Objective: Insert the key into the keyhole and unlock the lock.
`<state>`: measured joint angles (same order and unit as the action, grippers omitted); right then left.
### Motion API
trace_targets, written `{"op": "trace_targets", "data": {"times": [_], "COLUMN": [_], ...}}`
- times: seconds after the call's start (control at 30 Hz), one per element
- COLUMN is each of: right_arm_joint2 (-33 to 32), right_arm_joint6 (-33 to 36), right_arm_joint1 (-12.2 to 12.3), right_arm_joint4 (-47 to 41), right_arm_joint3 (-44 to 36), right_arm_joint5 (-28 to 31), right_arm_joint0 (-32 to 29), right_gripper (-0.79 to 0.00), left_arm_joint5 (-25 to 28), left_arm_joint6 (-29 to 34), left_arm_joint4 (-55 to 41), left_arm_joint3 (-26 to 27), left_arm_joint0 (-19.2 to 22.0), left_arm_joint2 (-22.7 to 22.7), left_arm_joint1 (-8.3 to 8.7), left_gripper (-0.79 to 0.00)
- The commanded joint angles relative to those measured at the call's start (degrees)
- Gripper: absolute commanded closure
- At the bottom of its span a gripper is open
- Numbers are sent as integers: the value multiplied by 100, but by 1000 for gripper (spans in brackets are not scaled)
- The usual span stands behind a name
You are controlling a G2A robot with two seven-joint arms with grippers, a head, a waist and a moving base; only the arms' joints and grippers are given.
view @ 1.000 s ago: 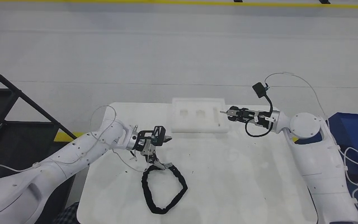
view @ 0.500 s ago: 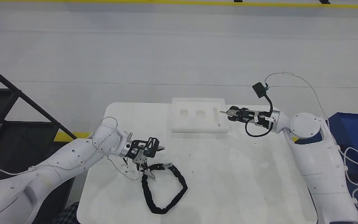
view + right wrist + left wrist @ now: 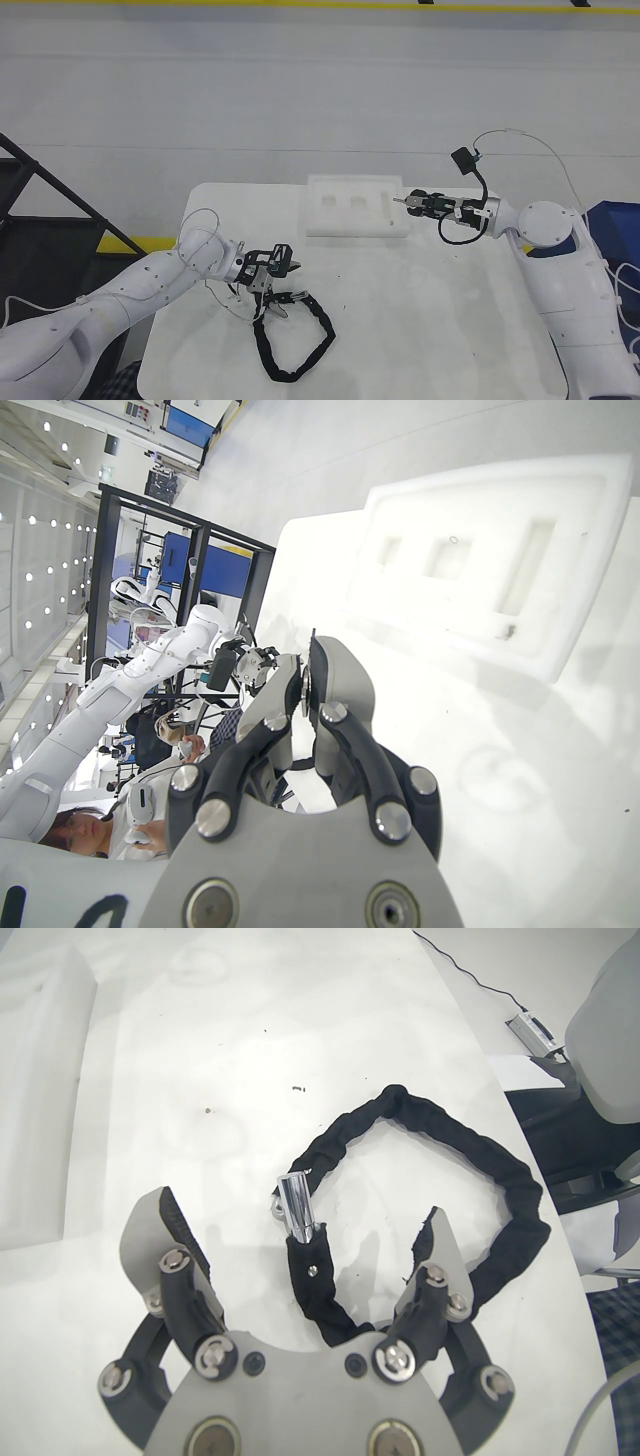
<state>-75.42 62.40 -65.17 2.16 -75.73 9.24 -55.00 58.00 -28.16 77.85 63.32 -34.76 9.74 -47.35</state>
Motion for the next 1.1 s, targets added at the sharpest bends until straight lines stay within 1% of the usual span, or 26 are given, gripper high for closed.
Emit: {"op": "trace_targets", "data": {"times": [0.0, 0.23, 0.27, 0.4, 0.57, 0.63, 0.77, 0.9, 1.07], "right_arm_joint2": [0, 0, 0, 0, 0, 0, 0, 0, 0], "right_arm_joint6": [0, 0, 0, 0, 0, 0, 0, 0, 0], "right_arm_joint1": [0, 0, 0, 0, 0, 0, 0, 0, 0], "right_arm_joint4": [0, 0, 0, 0, 0, 0, 0, 0, 0], "right_arm_joint3": [0, 0, 0, 0, 0, 0, 0, 0, 0], "right_arm_joint5": [0, 0, 0, 0, 0, 0, 0, 0, 0], "right_arm_joint0": [0, 0, 0, 0, 0, 0, 0, 0, 0], "right_gripper": [0, 0, 0, 0, 0, 0, 0, 0, 0], "left_arm_joint5": [0, 0, -84, -291, -578, -724, -996, -1312, -1497], "left_arm_joint6": [0, 0, 21, 34, 86, 165, 10, -175, -263], "left_arm_joint4": [0, 0, -52, -618, -911, -914, -811, -505, -199], "left_arm_joint3": [0, 0, 0, -43, -124, -106, -76, -26, 45], "left_arm_joint0": [0, 0, -31, -278, -677, -784, -980, -1089, -1181], "left_arm_joint2": [0, 0, 24, 205, 319, 346, 461, 563, 642], "left_arm_joint1": [0, 0, -2, 0, 37, 40, 59, 72, 59], "left_gripper": [-785, -785, -785, -785, -785, -785, -785, -785, -785]}}
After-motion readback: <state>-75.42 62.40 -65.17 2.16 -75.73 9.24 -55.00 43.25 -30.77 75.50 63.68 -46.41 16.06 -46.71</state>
